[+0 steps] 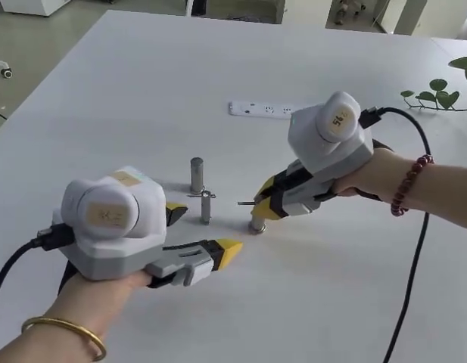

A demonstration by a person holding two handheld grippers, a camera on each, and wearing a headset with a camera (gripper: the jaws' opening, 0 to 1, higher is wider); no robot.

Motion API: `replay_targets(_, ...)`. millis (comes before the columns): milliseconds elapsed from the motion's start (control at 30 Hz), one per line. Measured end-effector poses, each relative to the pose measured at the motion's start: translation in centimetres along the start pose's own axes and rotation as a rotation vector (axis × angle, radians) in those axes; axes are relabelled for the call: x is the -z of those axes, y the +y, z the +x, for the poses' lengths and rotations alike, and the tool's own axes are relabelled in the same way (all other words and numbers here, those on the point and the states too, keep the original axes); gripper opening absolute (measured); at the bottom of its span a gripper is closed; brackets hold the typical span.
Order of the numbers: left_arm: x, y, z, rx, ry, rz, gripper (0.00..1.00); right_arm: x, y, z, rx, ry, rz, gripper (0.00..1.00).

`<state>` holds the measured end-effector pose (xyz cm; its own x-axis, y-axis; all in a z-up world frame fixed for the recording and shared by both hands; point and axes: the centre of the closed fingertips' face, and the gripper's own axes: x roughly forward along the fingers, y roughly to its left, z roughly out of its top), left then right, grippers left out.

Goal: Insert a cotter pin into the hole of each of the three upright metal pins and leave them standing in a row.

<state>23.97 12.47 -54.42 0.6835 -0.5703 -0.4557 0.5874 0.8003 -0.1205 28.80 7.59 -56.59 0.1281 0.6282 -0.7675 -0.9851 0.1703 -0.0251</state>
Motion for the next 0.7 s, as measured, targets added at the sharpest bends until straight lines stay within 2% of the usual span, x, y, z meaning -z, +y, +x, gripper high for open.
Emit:
replay_targets(167, 0.1, 0.3, -0.3, -0.006, -0.006, -0.014, 0.59, 0.0, -0.4, 0.1, 0.009, -0.001, 0.010, 0.08)
replay_targets(433, -0.3, 0.8, -1.0, -0.013, -0.042, -0.043, 0.59, -0.2, -1.0, 0.2, 0.017, -0.002, 0.019, 0.08)
replay_targets(700, -0.4, 0.6, -1.1, -0.006, -0.045, -0.043, 0.59, 0.1, -1.8, 0.6, 0.023, -0.003, 0.037, 0.08)
